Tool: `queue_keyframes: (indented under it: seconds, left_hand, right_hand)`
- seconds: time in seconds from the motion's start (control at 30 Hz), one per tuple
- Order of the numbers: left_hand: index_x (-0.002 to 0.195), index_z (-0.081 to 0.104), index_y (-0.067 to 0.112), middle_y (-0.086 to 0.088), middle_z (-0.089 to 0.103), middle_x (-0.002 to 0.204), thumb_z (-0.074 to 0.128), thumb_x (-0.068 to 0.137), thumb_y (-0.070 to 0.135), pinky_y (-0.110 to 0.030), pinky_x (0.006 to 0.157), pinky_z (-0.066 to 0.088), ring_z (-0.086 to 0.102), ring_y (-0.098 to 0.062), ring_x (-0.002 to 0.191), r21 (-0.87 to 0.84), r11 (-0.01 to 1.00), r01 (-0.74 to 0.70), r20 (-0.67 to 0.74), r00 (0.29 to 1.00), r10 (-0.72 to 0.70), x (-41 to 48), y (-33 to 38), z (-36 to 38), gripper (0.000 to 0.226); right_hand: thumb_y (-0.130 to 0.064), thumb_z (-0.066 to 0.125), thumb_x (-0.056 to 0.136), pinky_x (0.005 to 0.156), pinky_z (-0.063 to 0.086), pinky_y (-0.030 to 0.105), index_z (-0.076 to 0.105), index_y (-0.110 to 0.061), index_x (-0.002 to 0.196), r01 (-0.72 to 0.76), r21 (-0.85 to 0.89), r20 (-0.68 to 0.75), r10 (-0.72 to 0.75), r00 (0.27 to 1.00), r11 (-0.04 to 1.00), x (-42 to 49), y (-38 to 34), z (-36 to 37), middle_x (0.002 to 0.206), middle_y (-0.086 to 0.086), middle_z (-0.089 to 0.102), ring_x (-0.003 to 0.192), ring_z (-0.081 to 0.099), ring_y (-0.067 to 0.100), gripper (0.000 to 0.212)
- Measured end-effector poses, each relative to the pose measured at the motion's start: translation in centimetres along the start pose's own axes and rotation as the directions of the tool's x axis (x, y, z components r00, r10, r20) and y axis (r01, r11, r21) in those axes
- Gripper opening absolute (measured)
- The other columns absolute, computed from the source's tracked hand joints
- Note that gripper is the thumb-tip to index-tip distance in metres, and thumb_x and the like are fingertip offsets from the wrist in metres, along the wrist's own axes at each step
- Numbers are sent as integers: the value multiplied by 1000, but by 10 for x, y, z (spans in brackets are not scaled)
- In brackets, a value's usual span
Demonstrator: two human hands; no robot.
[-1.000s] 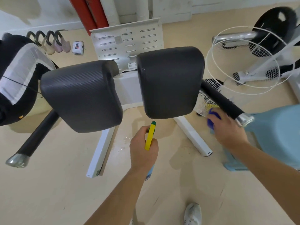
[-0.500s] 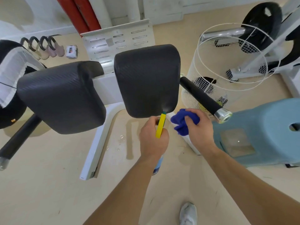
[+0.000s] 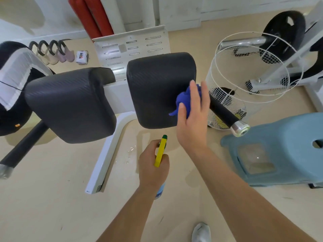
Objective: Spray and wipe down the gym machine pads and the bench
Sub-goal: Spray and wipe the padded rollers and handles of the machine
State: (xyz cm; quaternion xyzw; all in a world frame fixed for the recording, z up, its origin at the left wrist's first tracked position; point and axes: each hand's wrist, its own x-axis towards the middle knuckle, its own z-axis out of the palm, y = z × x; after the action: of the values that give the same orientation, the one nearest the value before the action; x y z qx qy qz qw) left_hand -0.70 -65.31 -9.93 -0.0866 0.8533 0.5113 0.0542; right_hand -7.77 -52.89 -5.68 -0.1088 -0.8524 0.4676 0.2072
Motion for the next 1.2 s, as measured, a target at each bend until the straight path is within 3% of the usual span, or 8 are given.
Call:
queue_keyframes:
  seconds: [0.07, 0.17, 0.33, 0.4, 0.57, 0.8, 1.03, 1.2]
  left_hand:
    - [92, 58, 48, 11, 66, 82, 52, 80, 14, -18, 66, 51, 61, -13, 79, 16, 1000, -8, -14, 1000, 8, -1, 0, -5, 36]
    - [94, 58, 45, 9, 67, 82, 52, 82, 17, -11, 67, 51, 61, -10, 82, 27, 999, -32, -37, 999, 33, 2, 2, -11, 31]
    - [103, 60, 32, 16, 65, 84, 61, 93, 2, -3, 66, 47, 61, -4, 86, 37, 999, -34, -55, 998, 36, 8, 13, -12, 32]
    - [101, 60, 31, 18, 63, 83, 62, 93, 1, 0, 65, 46, 61, -3, 87, 29, 999, -40, -63, 997, 42, 11, 20, -14, 32]
    - [108, 65, 30, 16, 67, 89, 64, 93, 5, -9, 64, 49, 66, -6, 84, 21, 999, -46, -91, 995, 48, 18, 38, -19, 29]
    - [102, 60, 33, 12, 64, 79, 66, 95, 16, -4, 65, 50, 66, -15, 74, 94, 990, -106, -81, 990, 114, 31, 94, -18, 19]
    - [87, 57, 31, 3, 62, 74, 59, 91, 13, -52, 70, 61, 65, -28, 76, 25, 996, 89, -38, 995, -88, 40, 154, -14, 18]
    - [83, 53, 30, -1, 63, 78, 61, 95, 14, -43, 75, 60, 66, -28, 81, 23, 994, 107, -31, 994, -106, 40, 189, -21, 21]
  right_hand:
    - [-15, 52, 102, 121, 28, 38, 24, -16, 158, 71, -221, 82, -54, 995, 973, 1, 16, 14, 166, 14, 8, 153, 15, 28, 62]
    - [-7, 59, 97, 114, 30, 32, 23, -16, 158, 20, -342, 147, 33, 989, 940, -21, 35, 18, 166, 13, 9, 149, 23, 30, 71]
    - [-18, 60, 99, 84, 41, 23, 40, -20, 144, -588, -73, 256, 585, 770, 806, -43, 25, 4, 118, -4, 56, 108, 60, 15, 49]
    - [-21, 64, 96, 86, 42, 22, 42, -24, 142, -573, 22, 135, 565, 814, 819, -38, 11, 2, 130, -2, 56, 117, 56, 18, 51]
    - [-16, 64, 96, 85, 28, -7, 45, -19, 143, -288, 160, -96, 305, 947, 944, 11, -29, -20, 138, -7, 46, 116, 41, -1, 51]
    - [-20, 59, 97, 101, 51, 40, 53, -21, 134, -420, 333, -68, 466, 882, 844, 66, -26, -63, 124, -6, 61, 111, 60, 13, 37]
    - [-13, 59, 92, 68, 44, 15, 59, -26, 120, -482, 314, 45, 494, 868, 818, 92, -29, -128, 107, -10, 62, 97, 60, 8, 31]
    - [-12, 59, 91, 73, 50, 24, 60, -27, 118, -496, 264, 128, 480, 868, 827, 127, -44, -136, 109, -7, 64, 97, 62, 12, 31]
